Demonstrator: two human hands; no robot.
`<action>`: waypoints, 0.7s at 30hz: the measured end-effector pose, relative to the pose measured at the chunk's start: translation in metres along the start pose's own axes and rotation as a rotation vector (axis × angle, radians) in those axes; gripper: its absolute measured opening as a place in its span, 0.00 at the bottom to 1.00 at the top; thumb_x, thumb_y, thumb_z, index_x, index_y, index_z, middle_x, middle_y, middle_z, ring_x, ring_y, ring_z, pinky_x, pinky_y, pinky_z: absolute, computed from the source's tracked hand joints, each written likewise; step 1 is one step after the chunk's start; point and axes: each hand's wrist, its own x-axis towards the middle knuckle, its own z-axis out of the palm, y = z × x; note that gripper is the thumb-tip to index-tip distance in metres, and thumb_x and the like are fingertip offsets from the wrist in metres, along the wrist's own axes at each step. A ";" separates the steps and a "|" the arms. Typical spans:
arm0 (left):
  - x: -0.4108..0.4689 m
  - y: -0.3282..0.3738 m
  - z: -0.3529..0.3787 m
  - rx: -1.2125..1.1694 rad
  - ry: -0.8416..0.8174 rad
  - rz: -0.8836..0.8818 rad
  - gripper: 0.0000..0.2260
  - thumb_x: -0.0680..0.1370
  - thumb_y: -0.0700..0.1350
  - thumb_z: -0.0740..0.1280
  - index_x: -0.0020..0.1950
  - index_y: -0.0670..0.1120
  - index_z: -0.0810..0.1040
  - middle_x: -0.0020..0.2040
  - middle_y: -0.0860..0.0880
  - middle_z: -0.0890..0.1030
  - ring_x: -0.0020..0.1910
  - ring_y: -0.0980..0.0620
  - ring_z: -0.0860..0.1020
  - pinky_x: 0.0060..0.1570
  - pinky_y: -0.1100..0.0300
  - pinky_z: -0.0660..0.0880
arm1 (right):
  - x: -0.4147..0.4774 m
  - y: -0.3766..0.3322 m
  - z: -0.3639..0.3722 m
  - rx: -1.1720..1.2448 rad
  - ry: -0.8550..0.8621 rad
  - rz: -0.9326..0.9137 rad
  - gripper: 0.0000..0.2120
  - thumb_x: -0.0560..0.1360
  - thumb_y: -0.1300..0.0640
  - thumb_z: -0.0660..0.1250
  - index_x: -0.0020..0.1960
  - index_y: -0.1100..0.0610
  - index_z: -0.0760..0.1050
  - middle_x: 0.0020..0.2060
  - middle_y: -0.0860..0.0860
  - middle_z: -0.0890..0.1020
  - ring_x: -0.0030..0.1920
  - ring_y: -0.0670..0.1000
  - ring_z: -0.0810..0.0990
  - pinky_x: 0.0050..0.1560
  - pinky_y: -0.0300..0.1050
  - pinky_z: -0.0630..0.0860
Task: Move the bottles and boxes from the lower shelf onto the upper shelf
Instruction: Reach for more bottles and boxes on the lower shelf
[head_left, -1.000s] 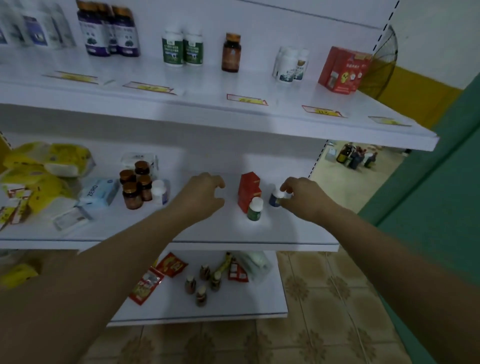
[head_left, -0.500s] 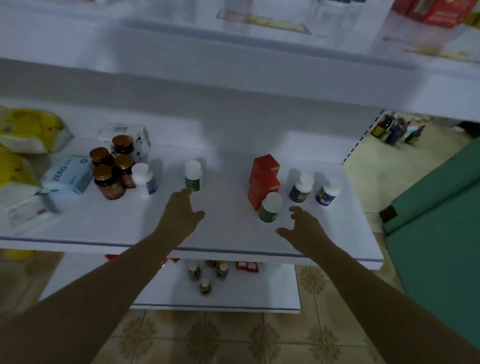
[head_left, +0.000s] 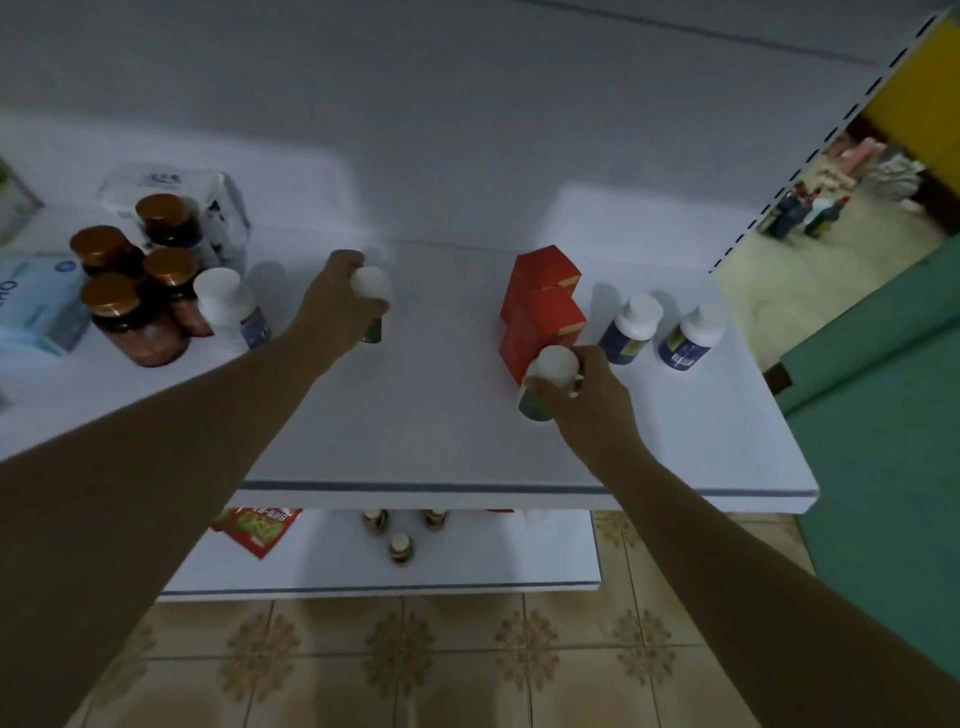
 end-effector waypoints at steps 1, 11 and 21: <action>-0.002 -0.004 0.000 -0.022 -0.017 0.018 0.24 0.73 0.35 0.70 0.67 0.42 0.68 0.59 0.42 0.72 0.62 0.39 0.72 0.53 0.53 0.71 | -0.003 0.002 0.003 0.021 -0.006 -0.020 0.23 0.73 0.53 0.70 0.64 0.56 0.66 0.51 0.47 0.73 0.50 0.49 0.73 0.49 0.41 0.72; -0.088 -0.019 0.011 -0.256 -0.213 0.004 0.17 0.70 0.38 0.74 0.58 0.41 0.78 0.51 0.45 0.79 0.49 0.50 0.76 0.37 0.74 0.74 | -0.037 -0.021 0.021 0.221 -0.271 0.026 0.17 0.71 0.52 0.72 0.55 0.49 0.69 0.50 0.48 0.75 0.51 0.50 0.75 0.48 0.40 0.72; -0.170 0.022 -0.038 -0.348 -0.263 -0.070 0.16 0.71 0.52 0.72 0.49 0.45 0.71 0.47 0.42 0.81 0.43 0.49 0.81 0.40 0.60 0.78 | -0.098 -0.079 -0.025 0.395 -0.392 -0.039 0.19 0.70 0.44 0.70 0.52 0.55 0.72 0.49 0.51 0.79 0.51 0.51 0.79 0.48 0.42 0.76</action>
